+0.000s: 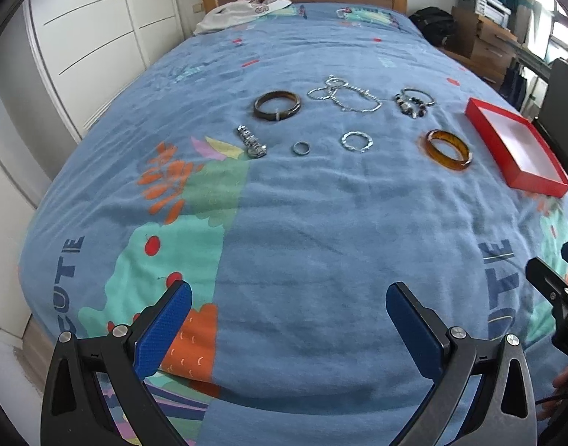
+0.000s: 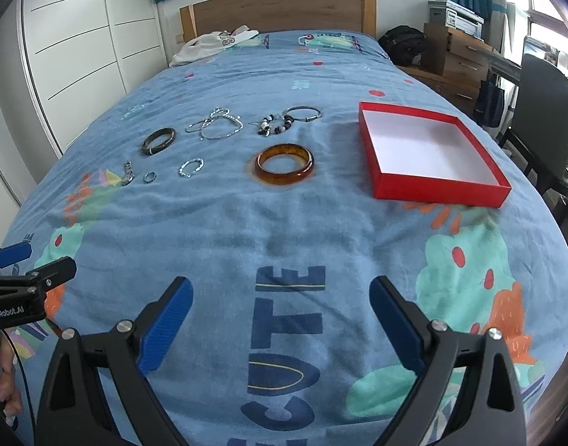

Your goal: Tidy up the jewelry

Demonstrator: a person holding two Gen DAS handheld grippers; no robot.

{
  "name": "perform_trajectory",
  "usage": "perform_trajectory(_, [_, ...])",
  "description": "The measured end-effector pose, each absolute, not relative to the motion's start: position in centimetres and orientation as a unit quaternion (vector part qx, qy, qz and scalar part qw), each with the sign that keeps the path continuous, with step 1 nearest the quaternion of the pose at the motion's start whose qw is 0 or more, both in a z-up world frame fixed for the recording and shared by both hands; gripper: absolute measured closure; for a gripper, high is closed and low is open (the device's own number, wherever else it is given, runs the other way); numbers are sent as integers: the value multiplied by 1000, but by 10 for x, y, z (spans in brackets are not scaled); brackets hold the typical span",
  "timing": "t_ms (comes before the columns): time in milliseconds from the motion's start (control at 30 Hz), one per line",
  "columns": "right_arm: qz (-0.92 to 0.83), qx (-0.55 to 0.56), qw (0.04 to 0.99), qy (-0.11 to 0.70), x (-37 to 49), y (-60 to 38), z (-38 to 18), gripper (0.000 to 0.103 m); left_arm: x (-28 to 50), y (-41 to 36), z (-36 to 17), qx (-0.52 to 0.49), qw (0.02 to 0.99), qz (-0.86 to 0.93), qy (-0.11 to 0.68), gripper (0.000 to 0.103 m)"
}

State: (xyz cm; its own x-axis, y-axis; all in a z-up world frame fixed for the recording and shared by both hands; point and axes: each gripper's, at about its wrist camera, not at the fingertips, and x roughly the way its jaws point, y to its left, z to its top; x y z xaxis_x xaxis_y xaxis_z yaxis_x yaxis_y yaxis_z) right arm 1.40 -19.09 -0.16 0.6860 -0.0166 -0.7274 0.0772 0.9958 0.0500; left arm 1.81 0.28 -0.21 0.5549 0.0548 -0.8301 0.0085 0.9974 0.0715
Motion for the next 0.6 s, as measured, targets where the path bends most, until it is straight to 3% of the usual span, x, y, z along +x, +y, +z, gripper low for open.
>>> perform_trajectory(600, [0, 65, 913, 402, 42, -206, -6, 6, 38, 21, -9, 5, 881, 33, 472, 1])
